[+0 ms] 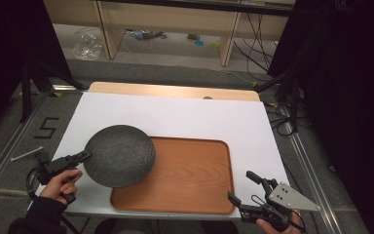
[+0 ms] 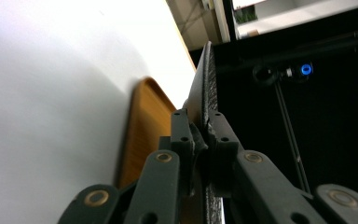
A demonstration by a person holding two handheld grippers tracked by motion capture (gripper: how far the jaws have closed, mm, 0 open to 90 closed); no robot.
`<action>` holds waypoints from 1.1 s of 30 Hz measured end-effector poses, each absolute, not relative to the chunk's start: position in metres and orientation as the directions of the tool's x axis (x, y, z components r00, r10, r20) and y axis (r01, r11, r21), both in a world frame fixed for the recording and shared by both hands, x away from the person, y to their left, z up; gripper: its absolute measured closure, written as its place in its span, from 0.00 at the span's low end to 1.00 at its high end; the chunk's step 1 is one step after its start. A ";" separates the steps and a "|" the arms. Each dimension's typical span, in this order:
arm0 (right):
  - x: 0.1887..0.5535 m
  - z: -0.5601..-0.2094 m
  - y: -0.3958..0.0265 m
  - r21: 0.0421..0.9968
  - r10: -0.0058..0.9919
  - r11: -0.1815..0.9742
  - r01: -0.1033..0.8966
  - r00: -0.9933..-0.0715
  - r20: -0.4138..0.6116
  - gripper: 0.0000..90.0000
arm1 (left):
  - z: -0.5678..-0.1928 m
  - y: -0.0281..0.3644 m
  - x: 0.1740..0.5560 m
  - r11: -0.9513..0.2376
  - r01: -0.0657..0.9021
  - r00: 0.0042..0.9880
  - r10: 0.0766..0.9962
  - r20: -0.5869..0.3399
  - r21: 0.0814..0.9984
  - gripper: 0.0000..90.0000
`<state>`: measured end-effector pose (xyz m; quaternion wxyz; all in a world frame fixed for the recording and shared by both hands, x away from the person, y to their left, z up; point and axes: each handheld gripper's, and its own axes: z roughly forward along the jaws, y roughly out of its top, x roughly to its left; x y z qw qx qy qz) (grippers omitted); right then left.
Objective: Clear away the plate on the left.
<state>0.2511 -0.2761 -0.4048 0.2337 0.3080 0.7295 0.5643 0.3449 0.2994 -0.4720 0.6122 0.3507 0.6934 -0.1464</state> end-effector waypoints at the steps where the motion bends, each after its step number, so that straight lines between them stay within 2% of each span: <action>1: 0.251 -0.405 -0.276 0.967 0.714 0.173 0.187 -0.700 0.008 0.18 | -0.473 0.293 0.346 0.696 0.682 0.009 0.298 -0.954 0.224 0.93; 5: 0.251 -0.405 -0.276 0.967 0.714 0.173 0.185 -0.701 0.007 0.18 | -0.474 0.282 0.348 0.676 0.703 0.016 0.295 -0.955 0.221 0.93; 8: 0.251 -0.405 -0.276 0.967 0.713 0.171 0.187 -0.701 0.009 0.18 | -0.472 0.269 0.351 0.640 0.725 0.034 0.337 -0.941 0.255 0.93; 13: 0.251 -0.405 -0.276 0.971 0.720 0.164 0.177 -0.694 0.005 0.18 | -0.471 0.257 0.353 0.638 0.733 0.021 0.326 -0.945 0.237 0.92; 25: 0.251 -0.405 -0.277 0.968 0.716 0.173 0.184 -0.698 0.005 0.18 | -0.474 0.214 0.363 0.545 0.802 0.066 0.326 -0.943 0.244 0.92; 31: 0.251 -0.405 -0.275 0.970 0.718 0.165 0.180 -0.696 0.007 0.18 | -0.481 0.191 0.369 0.480 0.835 0.090 0.366 -0.926 0.270 0.91; 33: 0.250 -0.405 -0.275 0.969 0.718 0.169 0.179 -0.696 0.004 0.18 | -0.481 0.187 0.370 0.465 0.848 0.071 0.376 -0.924 0.255 0.90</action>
